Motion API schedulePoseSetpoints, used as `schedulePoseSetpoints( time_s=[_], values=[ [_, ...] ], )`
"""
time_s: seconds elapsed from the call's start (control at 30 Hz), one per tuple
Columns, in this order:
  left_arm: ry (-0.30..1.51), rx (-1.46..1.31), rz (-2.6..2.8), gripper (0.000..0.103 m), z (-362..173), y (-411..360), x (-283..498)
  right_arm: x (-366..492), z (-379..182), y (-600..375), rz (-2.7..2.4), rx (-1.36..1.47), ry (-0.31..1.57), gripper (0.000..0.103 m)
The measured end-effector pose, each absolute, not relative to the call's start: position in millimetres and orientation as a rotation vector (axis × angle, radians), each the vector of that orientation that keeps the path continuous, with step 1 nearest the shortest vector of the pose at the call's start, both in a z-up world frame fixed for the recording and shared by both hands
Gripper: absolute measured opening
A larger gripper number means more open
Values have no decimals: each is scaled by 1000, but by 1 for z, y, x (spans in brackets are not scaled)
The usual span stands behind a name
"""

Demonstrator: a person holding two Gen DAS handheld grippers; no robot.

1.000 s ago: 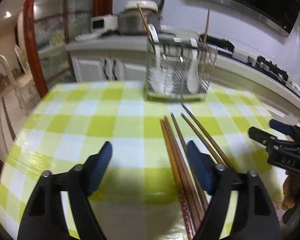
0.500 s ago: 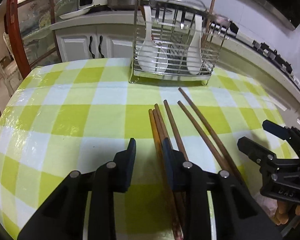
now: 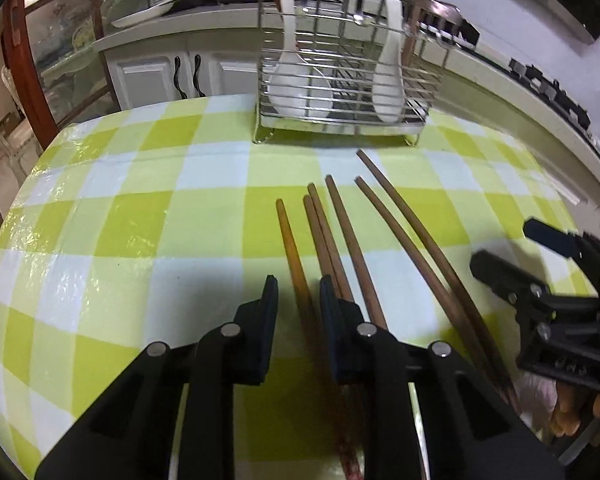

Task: Organize utensils
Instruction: 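Lower both tools to the chopsticks on the cloth and close each on one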

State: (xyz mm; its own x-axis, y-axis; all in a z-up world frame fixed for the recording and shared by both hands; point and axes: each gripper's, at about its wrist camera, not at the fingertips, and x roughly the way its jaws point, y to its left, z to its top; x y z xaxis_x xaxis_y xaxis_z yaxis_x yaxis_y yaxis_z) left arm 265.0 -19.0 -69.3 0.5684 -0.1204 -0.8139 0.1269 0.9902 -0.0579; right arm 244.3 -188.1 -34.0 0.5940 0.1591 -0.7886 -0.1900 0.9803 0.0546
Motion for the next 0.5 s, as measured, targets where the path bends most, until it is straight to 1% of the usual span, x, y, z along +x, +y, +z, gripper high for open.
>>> schedulePoseSetpoints(
  time_s=[0.07,0.1,0.13,0.2,0.5],
  values=[
    [965,28,-141,20,-69,-23,260,246,-34,-187,205,-41,915,84],
    [966,49,-134,16,-69,-24,258,246,-34,-185,208,-44,917,84],
    [966,74,-126,10,-70,-25,257,247,-34,-183,211,-46,918,84],
    [970,86,-137,8,-70,-22,256,248,-34,-179,223,-60,920,84],
    [986,80,-107,7,-68,19,269,279,-41,-157,268,-103,1013,65]
  ],
)
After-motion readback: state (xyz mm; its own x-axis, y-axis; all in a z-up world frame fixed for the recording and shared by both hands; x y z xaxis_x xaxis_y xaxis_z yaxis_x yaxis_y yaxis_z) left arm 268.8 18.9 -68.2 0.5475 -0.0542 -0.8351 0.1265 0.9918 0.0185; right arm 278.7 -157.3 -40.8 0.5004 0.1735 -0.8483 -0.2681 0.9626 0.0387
